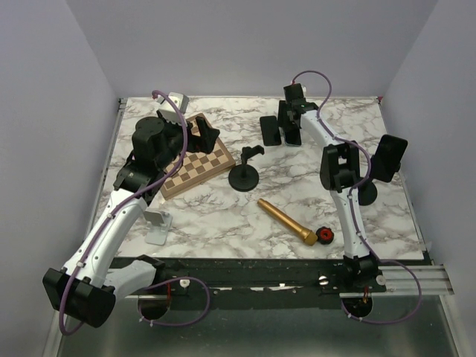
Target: Remove the phone from the phone stand
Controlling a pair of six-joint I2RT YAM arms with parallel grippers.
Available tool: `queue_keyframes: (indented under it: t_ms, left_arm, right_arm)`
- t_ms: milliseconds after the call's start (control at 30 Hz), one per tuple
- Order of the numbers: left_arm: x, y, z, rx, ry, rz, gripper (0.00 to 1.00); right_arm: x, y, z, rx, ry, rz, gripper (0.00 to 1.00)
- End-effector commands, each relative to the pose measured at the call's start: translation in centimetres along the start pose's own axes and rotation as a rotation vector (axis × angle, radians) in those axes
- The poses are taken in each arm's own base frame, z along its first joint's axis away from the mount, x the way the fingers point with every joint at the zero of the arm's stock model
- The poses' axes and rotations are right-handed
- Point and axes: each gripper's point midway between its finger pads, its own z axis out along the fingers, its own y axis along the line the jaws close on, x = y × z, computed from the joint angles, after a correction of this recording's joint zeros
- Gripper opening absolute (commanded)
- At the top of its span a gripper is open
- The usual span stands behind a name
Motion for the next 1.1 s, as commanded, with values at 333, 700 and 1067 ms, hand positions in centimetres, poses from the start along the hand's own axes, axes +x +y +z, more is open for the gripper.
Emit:
queue_keyframes:
  t_ms: [333, 700, 1067]
  left_arm:
    - [-0.9, 0.1, -0.2, -0.001, -0.025, 0.009, 0.98]
    - [-0.9, 0.2, -0.3, -0.004, -0.03, 0.016, 0.98]
    - [-0.6, 0.3, -0.2, -0.003, -0.032, 0.017, 0.97]
  right_arm:
    - [1.2, 0.7, 2.2, -0.026, 0.011, -0.018, 0.61]
    - [1.2, 0.6, 1.8, -0.032, 0.024, -0.037, 0.99]
    - [-4.9, 0.2, -6.1, -0.055, -0.05, 0.024, 1.0]
